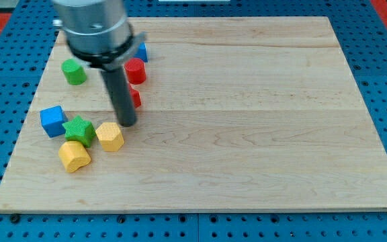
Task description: Move the red star above the green star
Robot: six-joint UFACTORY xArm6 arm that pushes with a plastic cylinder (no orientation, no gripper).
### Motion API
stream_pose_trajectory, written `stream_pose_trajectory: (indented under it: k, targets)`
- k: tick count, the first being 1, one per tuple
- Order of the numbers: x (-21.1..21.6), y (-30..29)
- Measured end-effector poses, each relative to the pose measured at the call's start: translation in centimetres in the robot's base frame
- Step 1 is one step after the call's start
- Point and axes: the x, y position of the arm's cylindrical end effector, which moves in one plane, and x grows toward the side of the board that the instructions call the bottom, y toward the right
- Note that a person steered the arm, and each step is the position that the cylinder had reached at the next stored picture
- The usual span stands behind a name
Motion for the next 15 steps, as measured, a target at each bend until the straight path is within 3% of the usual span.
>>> stream_pose_trajectory:
  k: [1,2,3,5,6,7,8,10,12,13,15]
  targets:
    - [4.0,1.1]
    - [7.4,-2.0]
    - [3.5,-1.3]
    - [-10.4,0.2]
    - [-13.0,1.4]
    - [-11.2,0.9]
    - [-5.6,-0.4]
    - [-8.9,-0.4]
    - [-9.7,-5.7]
    - [-9.5,-9.0]
    - [-7.5,-8.9]
